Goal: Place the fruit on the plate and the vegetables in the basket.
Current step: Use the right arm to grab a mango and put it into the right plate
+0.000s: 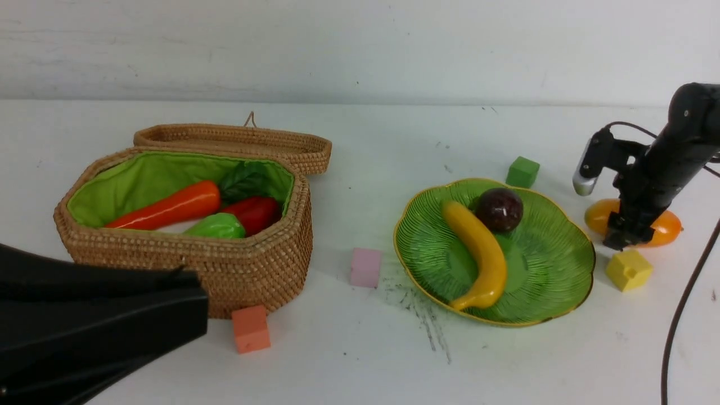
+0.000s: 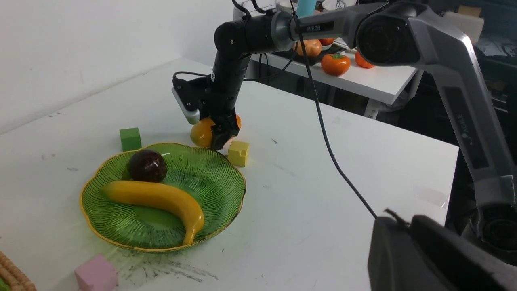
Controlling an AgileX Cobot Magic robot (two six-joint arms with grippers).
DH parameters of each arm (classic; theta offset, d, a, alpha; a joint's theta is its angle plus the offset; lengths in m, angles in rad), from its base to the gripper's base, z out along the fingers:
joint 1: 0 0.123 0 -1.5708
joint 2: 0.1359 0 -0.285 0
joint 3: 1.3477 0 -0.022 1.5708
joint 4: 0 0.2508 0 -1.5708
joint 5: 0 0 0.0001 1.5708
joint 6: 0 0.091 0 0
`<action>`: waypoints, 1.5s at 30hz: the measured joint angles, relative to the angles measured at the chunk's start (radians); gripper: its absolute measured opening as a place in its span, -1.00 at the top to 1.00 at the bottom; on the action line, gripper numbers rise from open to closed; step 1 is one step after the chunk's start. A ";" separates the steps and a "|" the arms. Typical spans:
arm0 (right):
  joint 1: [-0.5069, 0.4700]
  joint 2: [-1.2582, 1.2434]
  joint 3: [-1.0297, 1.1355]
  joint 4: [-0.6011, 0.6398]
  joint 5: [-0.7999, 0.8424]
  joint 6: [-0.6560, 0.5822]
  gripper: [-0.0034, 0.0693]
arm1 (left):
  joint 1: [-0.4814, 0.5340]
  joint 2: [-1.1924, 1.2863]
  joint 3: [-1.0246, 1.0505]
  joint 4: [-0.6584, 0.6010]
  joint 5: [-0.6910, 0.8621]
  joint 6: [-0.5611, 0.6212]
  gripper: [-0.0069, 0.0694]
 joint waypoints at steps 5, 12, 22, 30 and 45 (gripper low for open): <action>-0.001 0.003 -0.002 -0.001 -0.006 0.069 -0.68 | 0.000 0.000 0.000 0.000 0.003 0.000 0.71; -0.001 -0.035 0.006 -0.013 -0.004 0.239 -0.68 | 0.000 0.000 0.000 0.041 0.003 0.000 0.71; 0.018 -0.352 0.006 0.156 0.299 0.808 -0.68 | 0.000 0.000 0.000 0.109 -0.042 -0.042 0.71; 0.151 -0.422 0.173 0.334 0.267 0.883 -0.68 | 0.000 0.000 0.000 0.260 -0.142 -0.218 0.71; 0.279 -0.317 0.220 0.129 0.144 1.048 -0.78 | 0.000 0.000 0.000 0.274 -0.129 -0.232 0.70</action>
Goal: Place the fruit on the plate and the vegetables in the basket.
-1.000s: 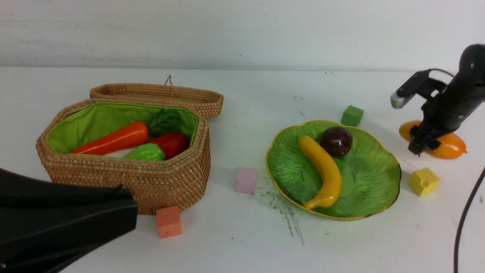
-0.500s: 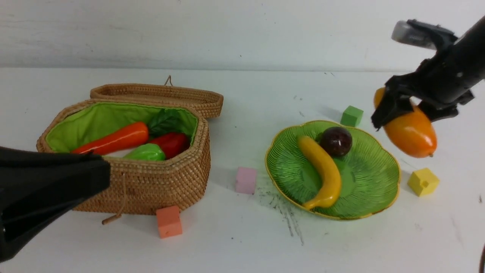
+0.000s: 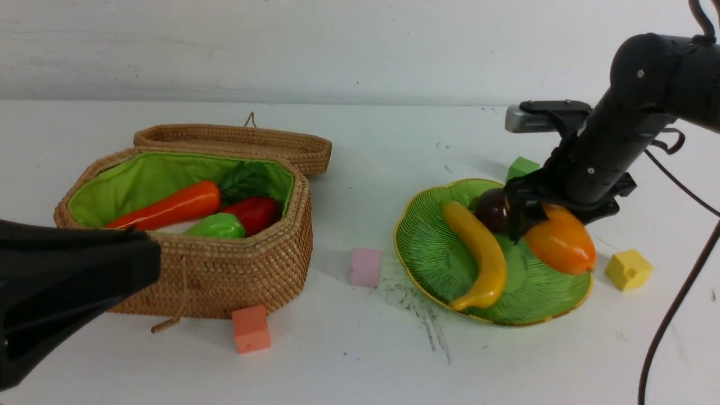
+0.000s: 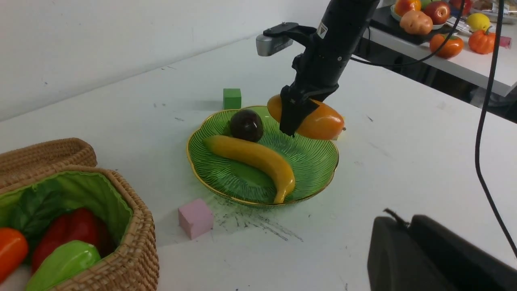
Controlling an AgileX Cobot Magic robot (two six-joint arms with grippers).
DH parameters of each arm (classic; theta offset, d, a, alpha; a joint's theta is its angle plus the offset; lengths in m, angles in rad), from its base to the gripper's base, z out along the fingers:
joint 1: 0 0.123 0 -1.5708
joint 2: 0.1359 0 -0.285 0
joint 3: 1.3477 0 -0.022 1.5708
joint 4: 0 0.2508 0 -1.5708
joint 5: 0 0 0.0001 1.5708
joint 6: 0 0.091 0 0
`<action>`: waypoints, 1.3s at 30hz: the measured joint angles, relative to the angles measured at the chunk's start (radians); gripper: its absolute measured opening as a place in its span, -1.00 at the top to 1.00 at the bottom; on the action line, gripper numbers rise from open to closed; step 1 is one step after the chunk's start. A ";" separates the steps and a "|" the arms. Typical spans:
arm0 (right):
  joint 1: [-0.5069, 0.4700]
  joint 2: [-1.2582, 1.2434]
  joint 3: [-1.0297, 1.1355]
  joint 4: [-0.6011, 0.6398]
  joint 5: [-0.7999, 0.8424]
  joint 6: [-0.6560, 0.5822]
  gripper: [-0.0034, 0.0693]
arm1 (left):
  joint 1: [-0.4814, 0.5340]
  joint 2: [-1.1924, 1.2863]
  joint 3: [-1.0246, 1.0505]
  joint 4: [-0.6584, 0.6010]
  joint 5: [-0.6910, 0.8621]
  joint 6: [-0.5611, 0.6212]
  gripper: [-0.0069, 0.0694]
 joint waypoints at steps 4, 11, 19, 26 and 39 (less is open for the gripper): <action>0.000 0.000 -0.001 -0.003 0.011 0.021 -0.95 | 0.000 0.000 0.000 0.001 0.003 0.000 0.70; -0.002 -0.063 -0.059 -0.040 0.092 0.024 -0.77 | 0.000 0.000 0.000 0.002 -0.011 0.000 0.71; -0.002 -0.394 -0.005 -0.060 0.194 0.025 0.31 | 0.000 -0.077 0.005 0.034 -0.101 -0.039 0.77; -0.002 -0.814 0.321 -0.073 0.200 0.099 0.95 | 0.000 -0.345 0.190 0.134 -0.260 -0.214 0.85; -0.002 -1.523 0.913 -0.086 -0.009 0.307 0.91 | 0.000 -0.566 0.589 0.138 -0.599 -0.255 0.85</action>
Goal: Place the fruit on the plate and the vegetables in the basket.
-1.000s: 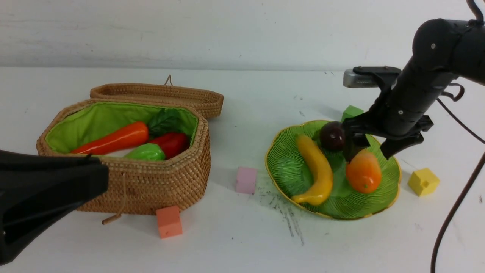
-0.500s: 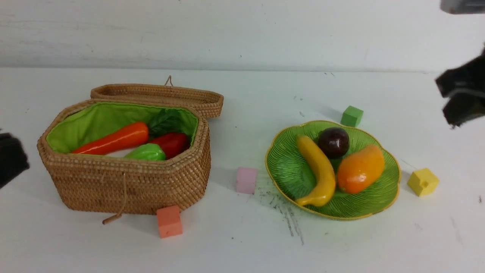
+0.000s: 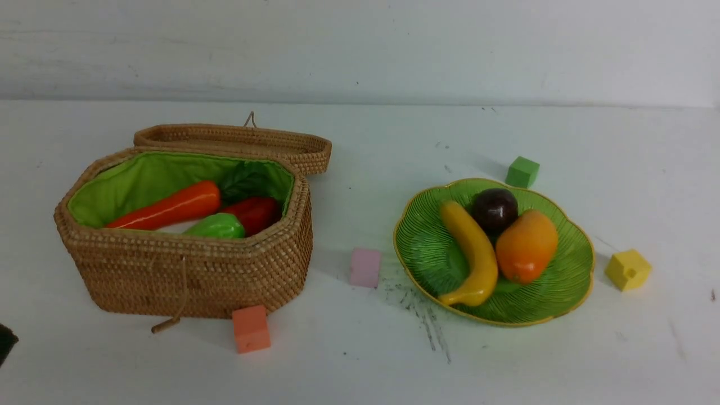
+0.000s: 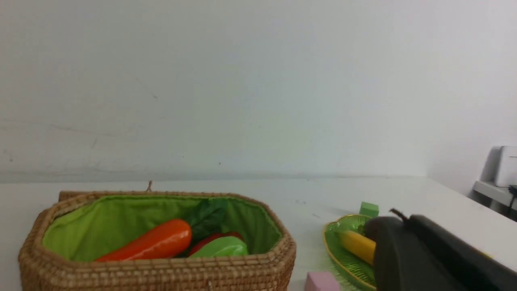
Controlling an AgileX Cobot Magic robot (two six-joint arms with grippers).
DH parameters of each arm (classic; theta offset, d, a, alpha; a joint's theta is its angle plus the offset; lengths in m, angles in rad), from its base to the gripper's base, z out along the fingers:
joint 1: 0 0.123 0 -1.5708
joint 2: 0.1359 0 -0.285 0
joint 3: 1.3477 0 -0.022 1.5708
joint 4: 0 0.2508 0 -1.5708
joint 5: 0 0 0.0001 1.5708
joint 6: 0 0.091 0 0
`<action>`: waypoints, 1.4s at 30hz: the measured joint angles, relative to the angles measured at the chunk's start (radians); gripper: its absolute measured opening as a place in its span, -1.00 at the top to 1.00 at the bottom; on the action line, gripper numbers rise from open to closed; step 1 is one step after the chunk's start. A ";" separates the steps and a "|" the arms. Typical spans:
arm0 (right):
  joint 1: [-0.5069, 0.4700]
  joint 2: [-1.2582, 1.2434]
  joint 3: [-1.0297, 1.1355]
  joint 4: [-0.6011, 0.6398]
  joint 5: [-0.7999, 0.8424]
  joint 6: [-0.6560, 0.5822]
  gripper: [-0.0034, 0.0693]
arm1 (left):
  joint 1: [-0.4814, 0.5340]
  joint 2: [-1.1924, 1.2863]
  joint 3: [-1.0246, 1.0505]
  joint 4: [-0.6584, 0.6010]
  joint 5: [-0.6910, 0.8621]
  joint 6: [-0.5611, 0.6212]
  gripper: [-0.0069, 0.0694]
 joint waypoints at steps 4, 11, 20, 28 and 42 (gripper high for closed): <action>0.000 -0.150 0.142 -0.046 -0.210 0.032 0.90 | 0.000 0.000 0.046 -0.001 -0.017 0.000 0.85; 0.000 -0.189 0.298 -0.127 -0.422 0.049 0.85 | 0.000 0.000 0.072 -0.001 0.017 0.000 0.85; 0.000 -0.189 0.405 -0.209 -0.432 0.067 0.83 | 0.000 0.000 0.073 -0.001 0.037 0.000 0.85; 0.000 -0.256 0.443 -0.348 -0.434 0.080 0.81 | 0.000 0.000 0.073 -0.001 0.041 0.000 0.85; -0.181 -0.434 0.739 -0.216 -0.704 0.038 0.96 | 0.000 -0.001 0.074 -0.001 0.045 -0.001 0.83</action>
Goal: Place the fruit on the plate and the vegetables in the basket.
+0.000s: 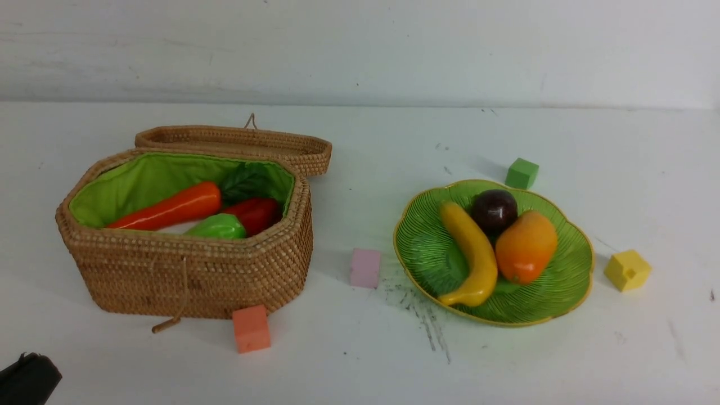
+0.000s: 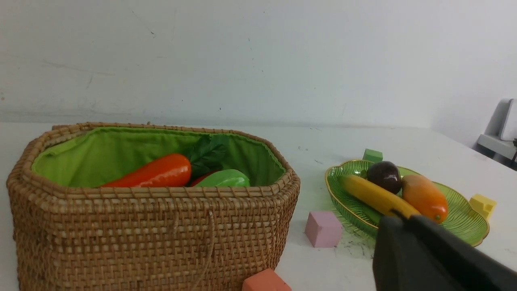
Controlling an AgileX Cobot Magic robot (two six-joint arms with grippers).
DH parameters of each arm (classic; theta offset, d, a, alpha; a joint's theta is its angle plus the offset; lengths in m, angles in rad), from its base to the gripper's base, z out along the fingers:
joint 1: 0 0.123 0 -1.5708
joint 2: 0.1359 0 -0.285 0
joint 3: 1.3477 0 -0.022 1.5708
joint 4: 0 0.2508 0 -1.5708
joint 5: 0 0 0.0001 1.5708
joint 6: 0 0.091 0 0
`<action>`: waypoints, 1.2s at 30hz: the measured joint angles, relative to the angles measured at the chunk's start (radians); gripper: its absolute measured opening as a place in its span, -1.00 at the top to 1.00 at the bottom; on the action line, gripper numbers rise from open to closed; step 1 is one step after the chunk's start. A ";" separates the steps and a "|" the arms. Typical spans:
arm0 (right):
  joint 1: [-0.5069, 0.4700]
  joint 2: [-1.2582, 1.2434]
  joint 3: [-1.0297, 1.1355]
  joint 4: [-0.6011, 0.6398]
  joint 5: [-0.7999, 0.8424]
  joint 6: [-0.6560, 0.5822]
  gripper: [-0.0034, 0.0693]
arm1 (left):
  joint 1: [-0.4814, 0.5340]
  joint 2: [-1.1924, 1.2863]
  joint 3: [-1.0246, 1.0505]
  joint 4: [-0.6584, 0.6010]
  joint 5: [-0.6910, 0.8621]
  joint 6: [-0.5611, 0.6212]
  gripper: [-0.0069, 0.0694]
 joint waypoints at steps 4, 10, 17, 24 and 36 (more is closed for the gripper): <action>0.000 0.000 0.002 0.006 -0.016 0.000 0.96 | 0.000 0.000 0.001 0.000 0.002 0.000 0.82; 0.000 0.000 0.002 0.022 -0.019 -0.014 0.96 | 0.000 0.000 0.001 0.000 0.002 -0.001 0.81; 0.000 0.000 0.000 0.122 0.033 -0.215 0.96 | 0.000 0.000 0.001 0.000 0.002 -0.002 0.80; 0.000 0.000 -0.001 0.132 0.043 -0.228 0.95 | 0.000 0.000 0.001 0.000 0.002 -0.003 0.77; 0.000 0.000 -0.002 0.135 0.045 -0.232 0.93 | 0.000 0.000 0.001 0.000 0.002 -0.003 0.77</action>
